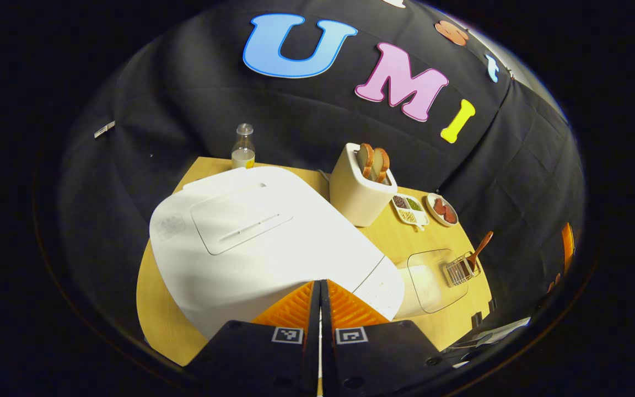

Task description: Close the left gripper, press the button to open the rice cooker; take a wooden spoon from the chopstick holder with the right hand, scoop a spoonful of rice and pour it into the rice cooker, then put the wooden spoon back into the chopstick holder.

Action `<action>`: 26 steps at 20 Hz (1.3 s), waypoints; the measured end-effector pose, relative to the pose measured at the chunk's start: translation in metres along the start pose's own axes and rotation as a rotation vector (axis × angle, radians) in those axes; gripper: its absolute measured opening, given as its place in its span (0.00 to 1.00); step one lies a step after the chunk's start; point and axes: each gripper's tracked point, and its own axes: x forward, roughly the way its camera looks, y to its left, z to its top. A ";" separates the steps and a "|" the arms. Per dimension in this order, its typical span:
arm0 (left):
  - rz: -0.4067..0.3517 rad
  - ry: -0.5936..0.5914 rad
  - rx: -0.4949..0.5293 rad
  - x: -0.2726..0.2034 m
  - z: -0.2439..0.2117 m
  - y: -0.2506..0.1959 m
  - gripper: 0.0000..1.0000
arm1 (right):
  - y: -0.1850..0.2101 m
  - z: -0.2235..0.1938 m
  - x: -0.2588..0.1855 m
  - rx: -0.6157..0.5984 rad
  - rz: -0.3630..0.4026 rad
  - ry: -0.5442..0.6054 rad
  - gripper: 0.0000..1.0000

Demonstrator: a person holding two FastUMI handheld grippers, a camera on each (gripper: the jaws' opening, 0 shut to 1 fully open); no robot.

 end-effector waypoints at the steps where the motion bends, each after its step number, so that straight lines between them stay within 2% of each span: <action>1: 0.000 0.012 -0.004 0.001 -0.002 0.001 0.08 | 0.000 -0.001 0.001 0.001 -0.001 0.002 0.97; 6: 0.004 0.039 -0.007 0.001 -0.006 0.000 0.08 | 0.004 -0.004 0.002 0.005 0.004 0.007 0.97; 8: 0.012 -0.011 0.013 -0.003 0.004 0.001 0.08 | 0.003 -0.002 0.000 0.005 0.002 0.005 0.97; 12: 0.067 -0.231 0.120 -0.036 0.049 -0.006 0.08 | -0.003 -0.005 -0.003 0.007 -0.010 0.008 0.97; 16: 0.219 -0.556 0.201 -0.089 0.115 -0.002 0.11 | -0.004 -0.009 -0.005 0.019 -0.004 0.019 0.97; 18: 0.265 -0.693 0.220 -0.119 0.137 -0.007 0.33 | -0.004 -0.010 -0.005 0.026 0.010 0.026 0.97; 20: 0.304 -0.783 0.233 -0.146 0.146 -0.012 0.70 | -0.004 -0.012 -0.002 0.048 0.034 0.038 0.97; 21: 0.320 -0.817 0.237 -0.156 0.147 -0.017 0.82 | -0.005 -0.014 0.000 0.065 0.048 0.042 0.98; 23: 0.334 -0.863 0.245 -0.174 0.146 -0.030 0.94 | -0.011 -0.022 0.009 0.100 0.072 0.058 0.97; 26: 0.362 -0.886 0.231 -0.188 0.136 -0.050 0.96 | -0.029 -0.047 0.026 0.148 0.105 0.107 0.97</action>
